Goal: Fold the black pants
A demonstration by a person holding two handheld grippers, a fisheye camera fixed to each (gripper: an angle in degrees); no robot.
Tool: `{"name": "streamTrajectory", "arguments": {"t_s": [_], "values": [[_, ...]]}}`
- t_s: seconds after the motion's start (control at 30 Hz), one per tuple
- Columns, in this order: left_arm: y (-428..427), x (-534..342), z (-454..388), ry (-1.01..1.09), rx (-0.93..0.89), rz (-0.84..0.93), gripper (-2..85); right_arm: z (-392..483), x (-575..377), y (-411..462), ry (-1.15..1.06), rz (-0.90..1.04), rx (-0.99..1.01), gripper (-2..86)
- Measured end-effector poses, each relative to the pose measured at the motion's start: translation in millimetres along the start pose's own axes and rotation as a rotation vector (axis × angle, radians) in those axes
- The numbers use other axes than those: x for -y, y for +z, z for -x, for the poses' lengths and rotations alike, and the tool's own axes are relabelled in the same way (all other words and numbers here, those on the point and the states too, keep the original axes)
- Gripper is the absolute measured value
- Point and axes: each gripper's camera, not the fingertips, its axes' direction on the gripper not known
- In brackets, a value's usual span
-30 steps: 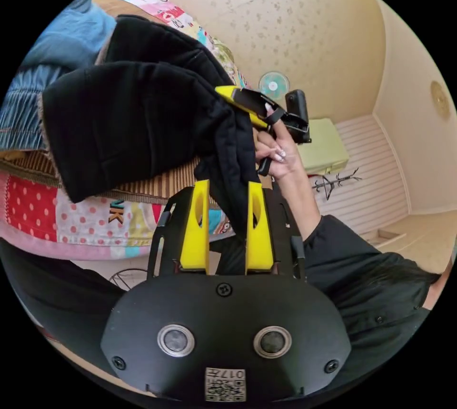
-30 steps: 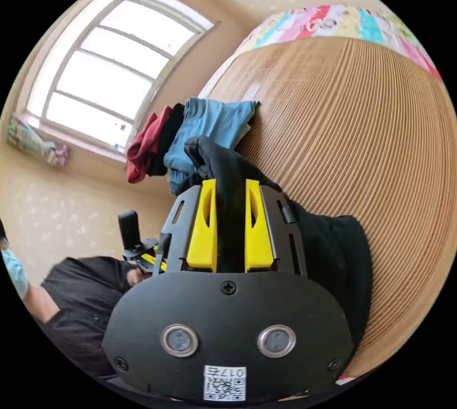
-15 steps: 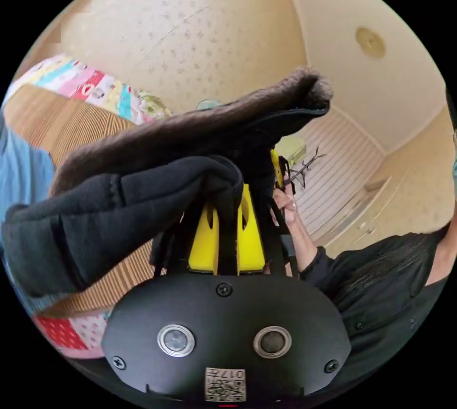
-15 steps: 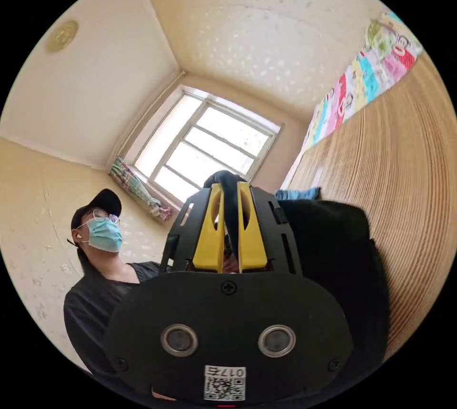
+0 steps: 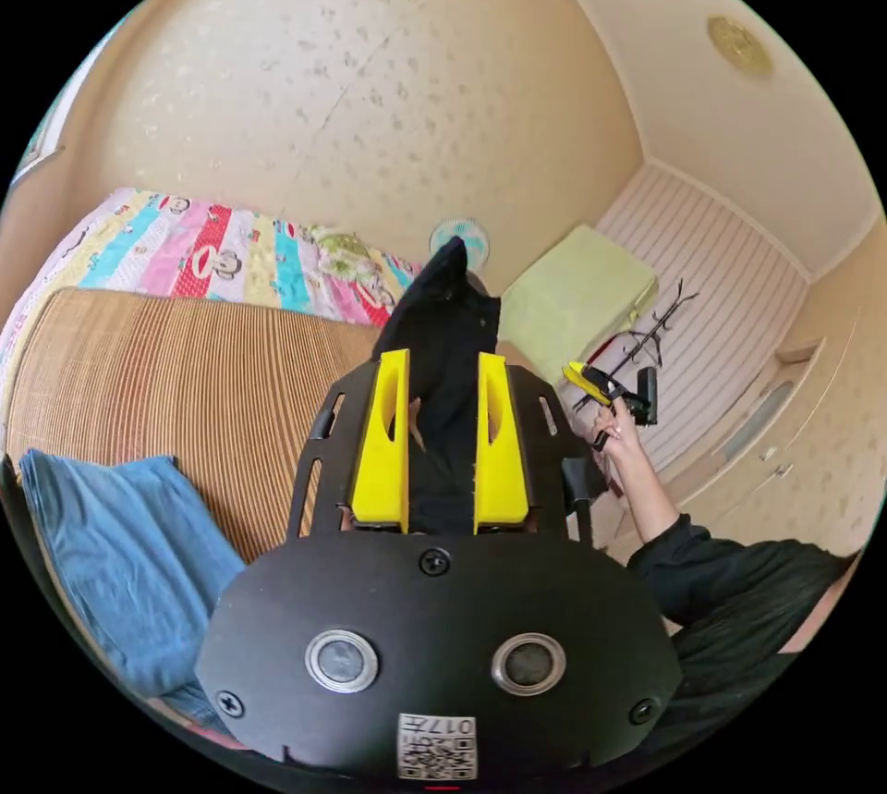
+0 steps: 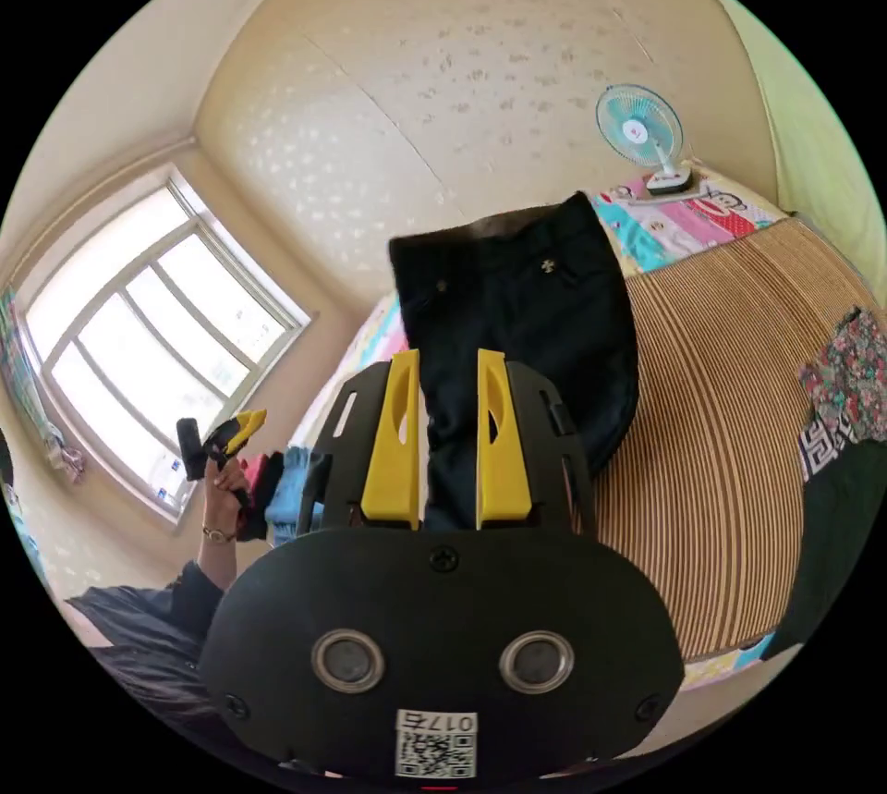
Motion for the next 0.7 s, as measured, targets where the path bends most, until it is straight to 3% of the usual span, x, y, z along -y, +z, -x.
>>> {"name": "streamTrajectory", "arguments": {"t_s": [0.17,0.3,0.37,0.47,0.53,0.6,0.67,0.7], "values": [[157.8,-106.3,-1.7,-0.021,-0.082,0.490,14.7,-42.0,-131.7,82.3,0.146,0.249,0.062,12.3],[242.5,-171.9,-30.9,0.011,-0.130,0.706,15.0,-33.6,-207.3,49.7,0.287,0.031,-0.003,12.9],[243.6,-176.8,-42.7,0.042,-0.019,0.639,12.4,-35.5,-225.8,36.6,0.399,0.008,-0.027,13.4],[248.5,-167.7,-46.3,0.047,-0.088,0.658,6.6,-41.1,-231.4,23.4,0.389,0.029,-0.020,13.7],[255.3,-157.6,-41.6,0.048,-0.128,0.703,5.5,-56.9,-216.3,45.0,0.361,0.237,0.092,12.1],[259.3,-147.0,-36.0,0.088,-0.182,0.732,4.8,-73.0,-197.0,46.3,0.354,0.324,0.214,6.6],[246.6,-127.0,-19.4,0.053,-0.312,0.709,4.4,-87.3,-176.5,6.7,0.341,0.154,0.431,4.8],[223.3,-108.6,-7.7,0.008,-0.460,0.629,4.2,-97.4,-163.8,-22.9,0.339,0.069,0.547,4.1]]}}
